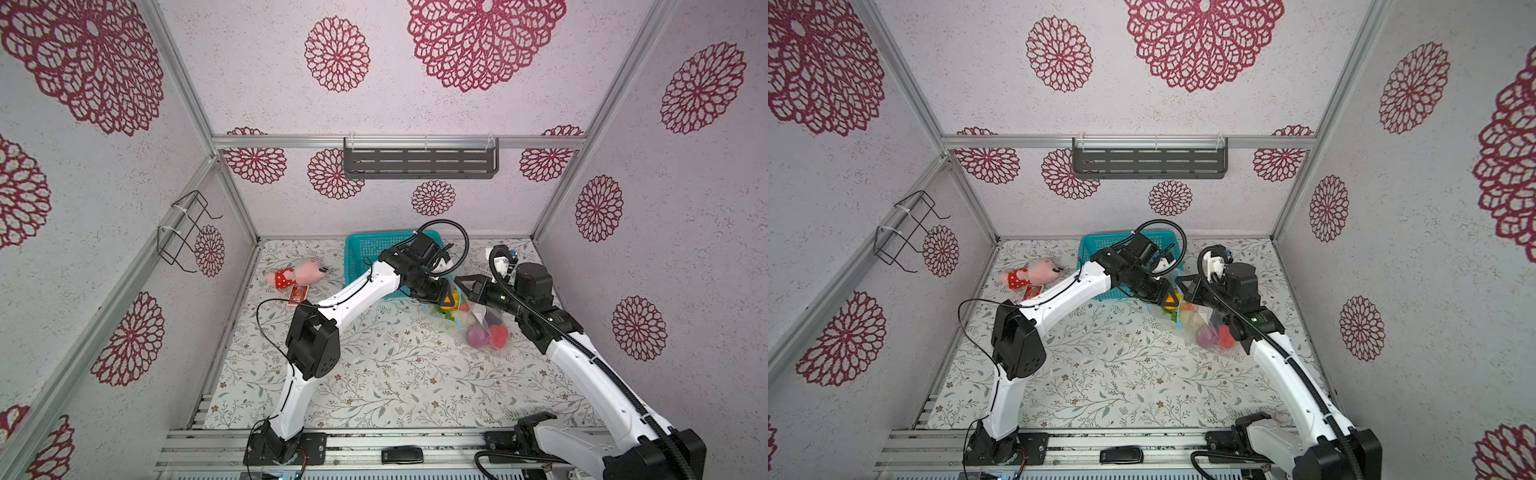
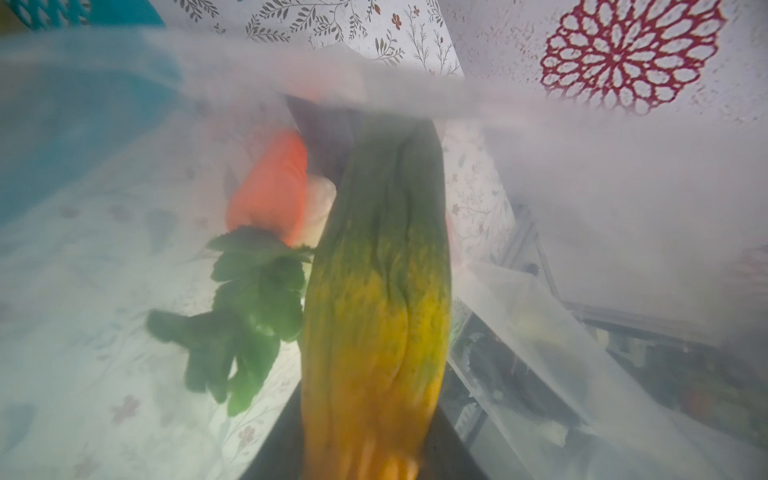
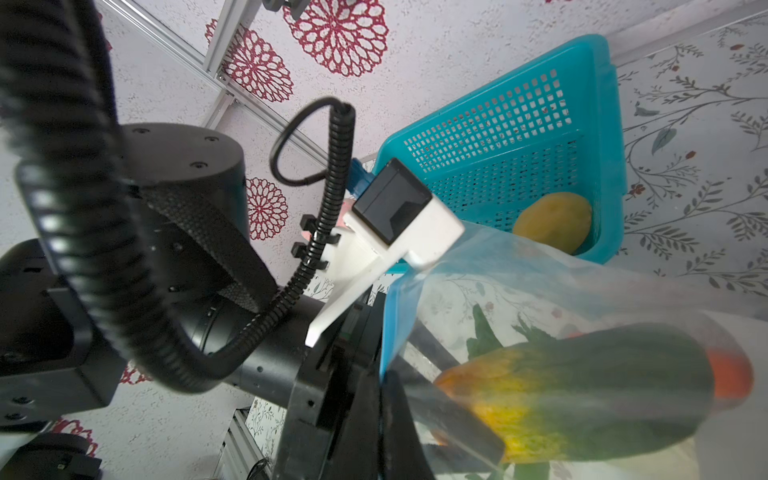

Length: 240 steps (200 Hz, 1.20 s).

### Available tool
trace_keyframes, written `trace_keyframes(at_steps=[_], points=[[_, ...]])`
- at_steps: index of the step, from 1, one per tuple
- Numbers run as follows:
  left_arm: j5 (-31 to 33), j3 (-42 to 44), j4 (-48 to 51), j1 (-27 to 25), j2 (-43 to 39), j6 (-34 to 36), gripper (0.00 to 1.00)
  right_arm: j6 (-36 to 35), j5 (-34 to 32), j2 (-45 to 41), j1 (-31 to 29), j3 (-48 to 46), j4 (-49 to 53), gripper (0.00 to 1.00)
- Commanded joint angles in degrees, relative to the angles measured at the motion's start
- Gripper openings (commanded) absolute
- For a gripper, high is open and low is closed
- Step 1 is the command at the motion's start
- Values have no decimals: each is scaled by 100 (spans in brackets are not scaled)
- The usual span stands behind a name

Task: Place the food in the zip-top bag and seal the zipper
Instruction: 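Lower the cucumber into the bag held open by the right gripper, then open the left gripper to release the cucumber inside the bag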

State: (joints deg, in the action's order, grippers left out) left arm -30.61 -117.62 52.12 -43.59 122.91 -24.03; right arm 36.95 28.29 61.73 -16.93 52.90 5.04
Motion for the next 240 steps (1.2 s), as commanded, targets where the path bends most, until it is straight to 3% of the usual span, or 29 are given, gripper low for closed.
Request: trace_keyframes(at_steps=[1,168,240], points=[[-72,-182,-71,-70,105,85,36,-67,-3,-188,-24,102,-162,0],[-77,-278,-79,-118,240,95,40,-83,-26,-231,-17,47,-161,0],[-86,-288,-99,-165,243,109,49,-82,-26,-258,-15,27,-153,0]])
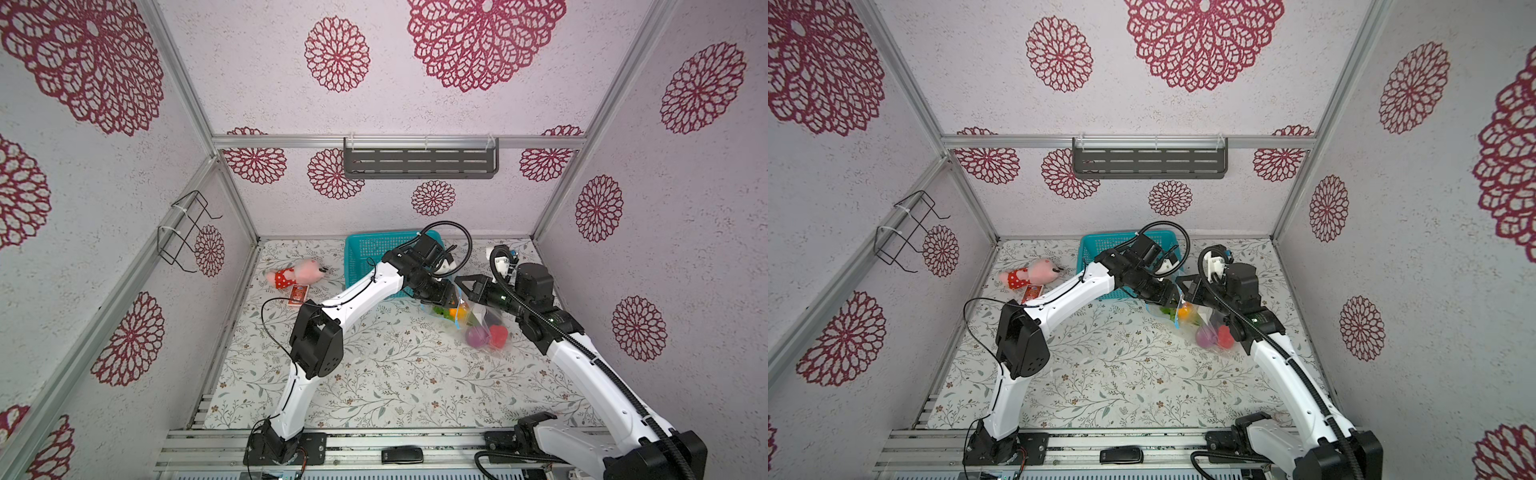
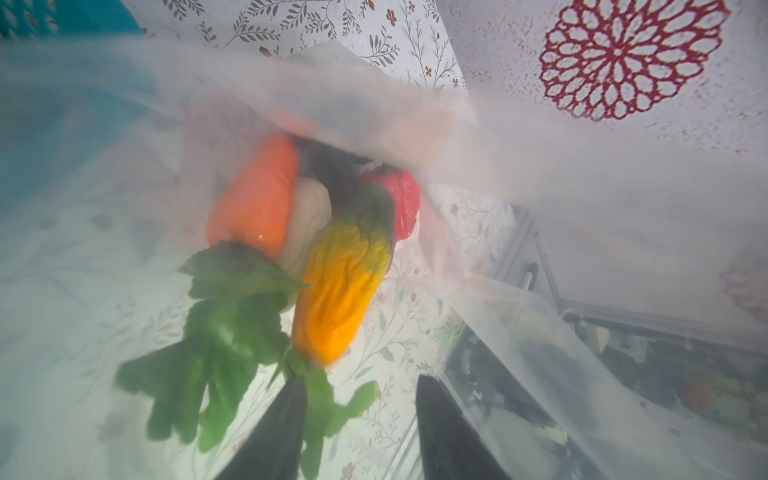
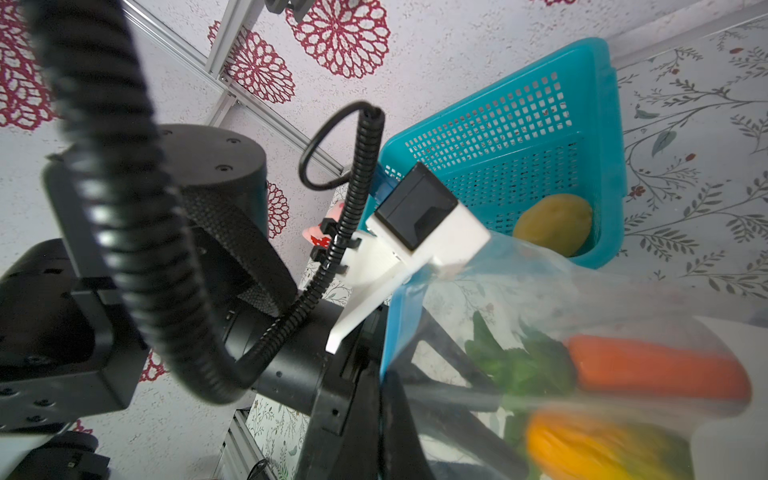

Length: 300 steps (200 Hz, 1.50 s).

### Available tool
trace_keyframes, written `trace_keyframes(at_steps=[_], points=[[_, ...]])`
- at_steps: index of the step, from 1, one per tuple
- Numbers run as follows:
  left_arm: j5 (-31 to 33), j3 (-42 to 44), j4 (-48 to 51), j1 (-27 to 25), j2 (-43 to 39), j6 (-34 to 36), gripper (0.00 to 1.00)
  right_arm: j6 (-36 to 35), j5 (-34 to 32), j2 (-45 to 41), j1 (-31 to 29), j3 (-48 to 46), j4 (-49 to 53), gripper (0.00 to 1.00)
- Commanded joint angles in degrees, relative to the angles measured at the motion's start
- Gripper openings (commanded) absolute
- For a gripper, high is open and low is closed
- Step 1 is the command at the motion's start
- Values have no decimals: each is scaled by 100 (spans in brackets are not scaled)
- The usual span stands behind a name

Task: Place the food in the zip-top bag and seal the zipper
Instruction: 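Open the left gripper to release the cucumber inside the bag, then move the left gripper out of the bag back over the basket above the yellow potato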

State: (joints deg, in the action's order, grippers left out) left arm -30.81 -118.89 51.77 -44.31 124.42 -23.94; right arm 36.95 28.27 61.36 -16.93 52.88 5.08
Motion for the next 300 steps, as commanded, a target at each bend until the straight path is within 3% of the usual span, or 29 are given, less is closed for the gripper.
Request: trace_keyframes(at_steps=[1,79,125,196,250,300], points=[[-66,-161,-63,-94,92,105,49,-82,-28,-221,-14,29,-157,0],[12,-88,-98,-102,-181,92,51,-93,-58,-255,-18,-21,-150,0],[288,259,-203,-94,-751,97,56,-176,-92,-326,56,-92,-43,0],[805,927,-651,6,-1906,-18,57,-154,-206,-546,96,-231,2,0],[1042,782,-657,749,-2030,162,62,-157,-278,-626,95,-198,182,0],[1077,343,-556,1334,-1326,141,67,-124,-404,-717,95,-278,272,0]])
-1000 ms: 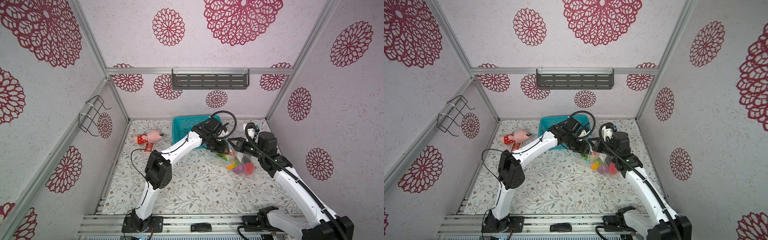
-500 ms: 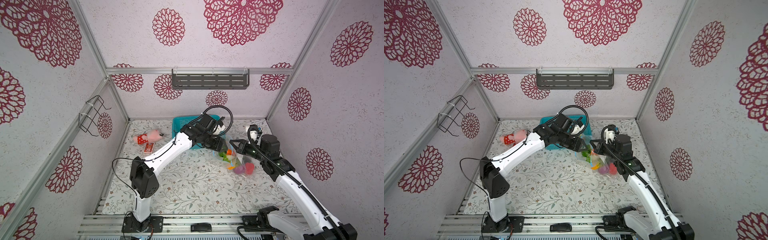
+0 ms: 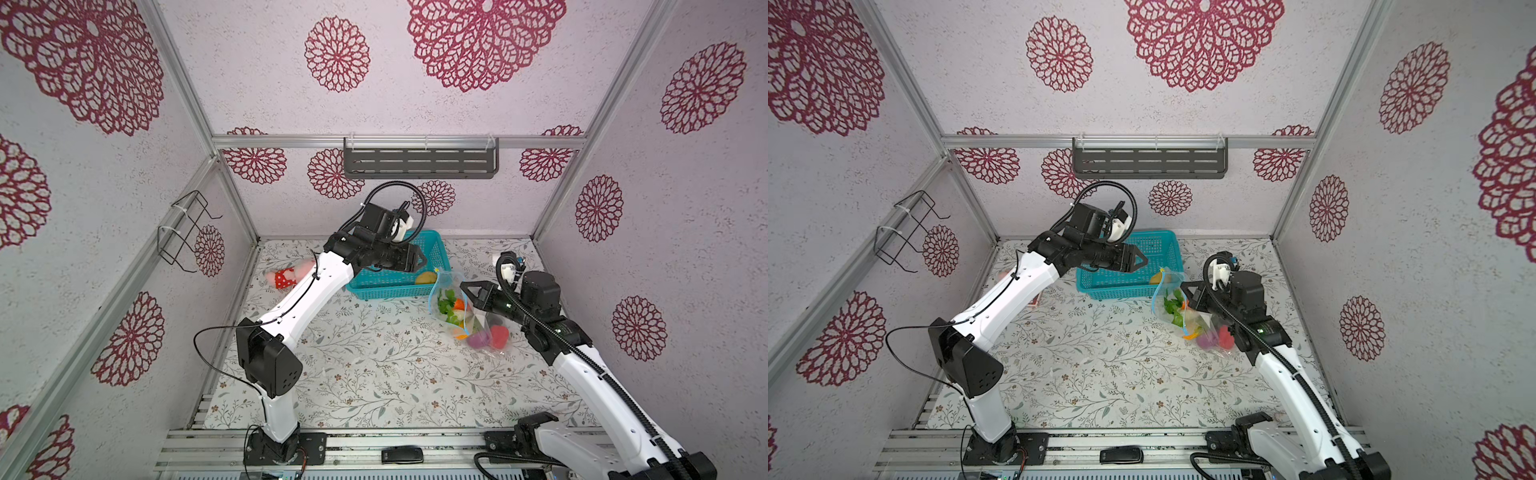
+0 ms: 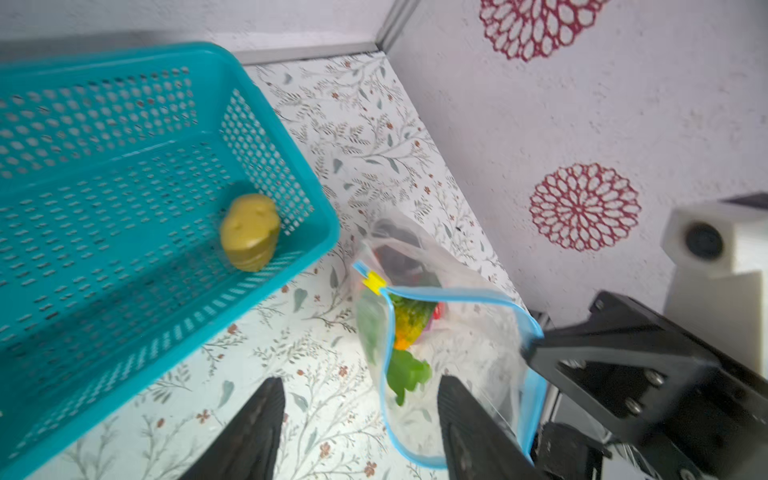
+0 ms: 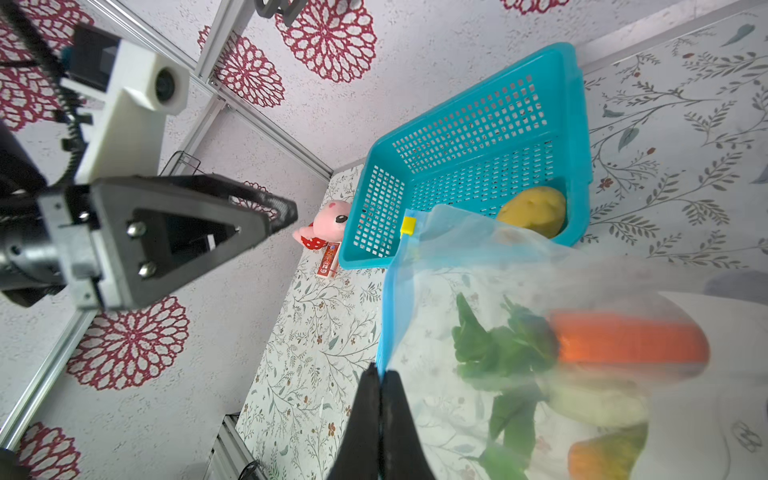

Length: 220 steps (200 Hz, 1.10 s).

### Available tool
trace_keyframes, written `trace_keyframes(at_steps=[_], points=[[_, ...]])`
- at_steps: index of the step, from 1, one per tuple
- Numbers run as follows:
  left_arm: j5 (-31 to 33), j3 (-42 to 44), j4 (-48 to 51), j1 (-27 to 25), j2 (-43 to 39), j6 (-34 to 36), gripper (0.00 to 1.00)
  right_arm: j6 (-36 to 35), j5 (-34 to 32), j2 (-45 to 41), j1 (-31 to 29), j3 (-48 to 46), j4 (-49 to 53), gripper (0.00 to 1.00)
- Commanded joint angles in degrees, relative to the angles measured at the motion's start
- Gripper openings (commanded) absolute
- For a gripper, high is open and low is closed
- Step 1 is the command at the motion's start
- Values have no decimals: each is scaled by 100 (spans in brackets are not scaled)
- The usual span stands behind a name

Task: Place the food in the zip-top bag and seal the zipper
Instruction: 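Move the left gripper out of the bag back over the basket above the yellow potato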

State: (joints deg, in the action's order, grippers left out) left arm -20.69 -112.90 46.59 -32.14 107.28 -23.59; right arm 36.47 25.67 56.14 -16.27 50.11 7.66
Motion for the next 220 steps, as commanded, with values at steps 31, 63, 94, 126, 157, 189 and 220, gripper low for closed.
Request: trace_keyframes(at_steps=[31,63,94,126,157,189,220], points=[[-140,-751,-131,281,1186,82,68,-65,-225,-202,33,-9,24,0],[-255,-1449,-69,392,1981,44,69,-69,-163,-95,28,93,42,0],[-278,-1904,-37,401,2535,69,69,-117,-186,-76,36,129,69,0],[-121,-1691,-533,399,2731,95,71,-265,-218,32,42,294,300,0],[-102,-1855,-668,388,3115,87,72,-275,-191,135,45,397,317,0],[-104,-2129,-669,324,3492,160,73,-230,-74,250,45,529,271,0],[-65,-2344,-648,222,3746,263,76,-270,-39,345,39,781,317,0]])
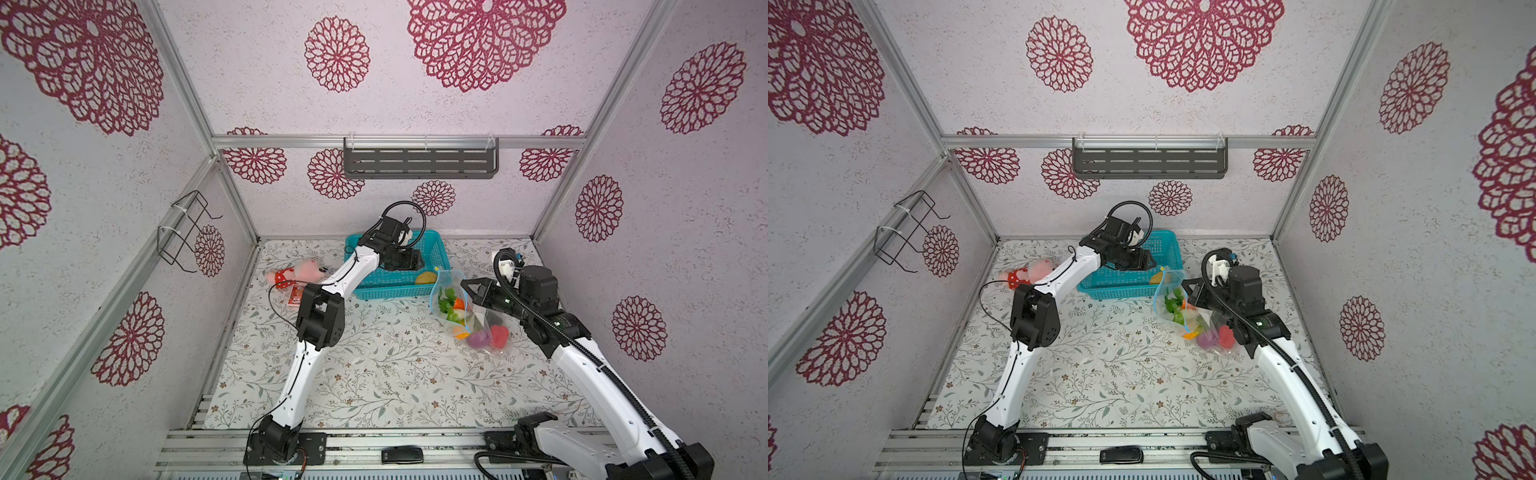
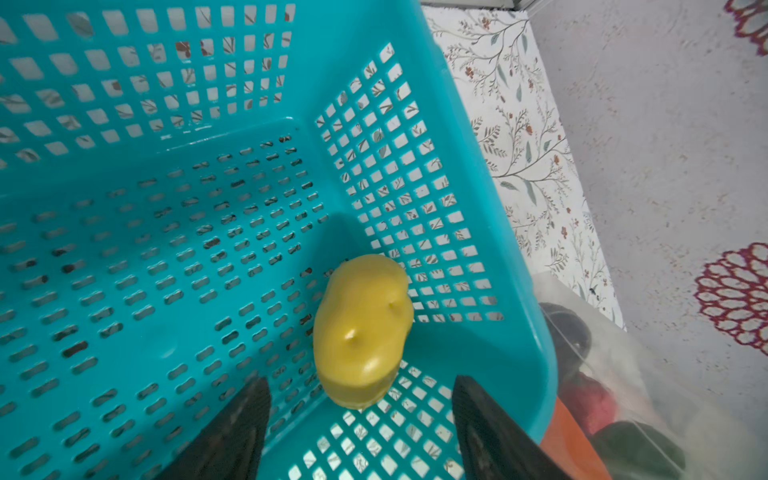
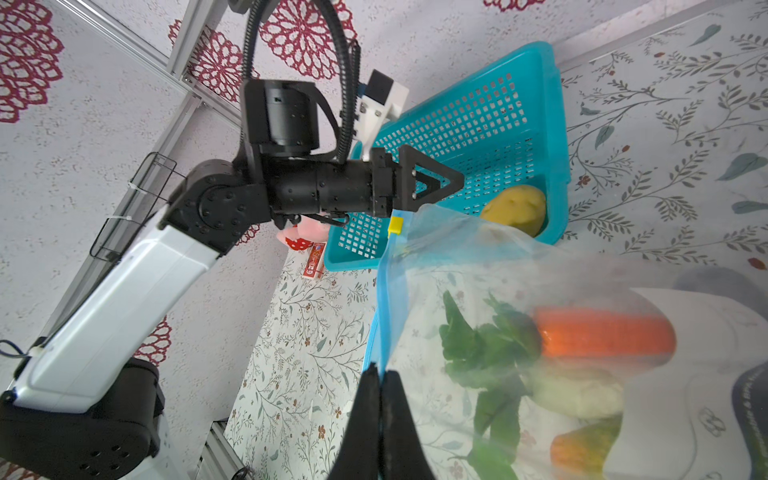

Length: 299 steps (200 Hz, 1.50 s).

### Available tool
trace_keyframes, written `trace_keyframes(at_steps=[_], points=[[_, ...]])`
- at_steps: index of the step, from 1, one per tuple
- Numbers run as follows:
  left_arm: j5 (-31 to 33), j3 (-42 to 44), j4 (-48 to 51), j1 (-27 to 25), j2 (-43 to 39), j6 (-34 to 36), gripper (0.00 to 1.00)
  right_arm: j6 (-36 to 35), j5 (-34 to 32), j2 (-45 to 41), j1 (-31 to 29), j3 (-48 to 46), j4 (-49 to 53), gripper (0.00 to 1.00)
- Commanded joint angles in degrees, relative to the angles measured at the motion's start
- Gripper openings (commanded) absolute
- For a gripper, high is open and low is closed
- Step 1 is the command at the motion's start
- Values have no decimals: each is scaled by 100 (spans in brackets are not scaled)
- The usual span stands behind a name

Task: Place the food in the zip-top bag and seal the zipper
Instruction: 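Move the left gripper out of the bag back over the basket above the yellow potato, then lower the open left gripper onto the yellow potato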

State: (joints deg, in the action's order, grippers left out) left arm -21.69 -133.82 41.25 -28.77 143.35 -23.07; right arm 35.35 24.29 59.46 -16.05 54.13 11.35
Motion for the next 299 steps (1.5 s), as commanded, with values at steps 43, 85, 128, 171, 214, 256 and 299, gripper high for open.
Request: trace_keyframes(at_steps=[43,85,128,171,214,256,299], points=[[165,-494,19,-260,417,523,79,-198,182,197,29,616,16,0],[361,-508,-105,-390,618,884,80,-221,173,153,51,581,20,0],[482,-777,62,-430,885,950,82,-283,163,111,133,606,84,0],[578,-803,62,-513,990,1087,86,-297,242,138,189,565,38,0],[1072,-951,377,-605,1040,1305,86,-289,288,144,244,490,-26,1],[1313,-880,431,-587,871,1399,75,-280,353,166,279,455,-81,1],[1390,-718,438,-468,698,1367,66,-273,383,147,307,406,-107,1]])
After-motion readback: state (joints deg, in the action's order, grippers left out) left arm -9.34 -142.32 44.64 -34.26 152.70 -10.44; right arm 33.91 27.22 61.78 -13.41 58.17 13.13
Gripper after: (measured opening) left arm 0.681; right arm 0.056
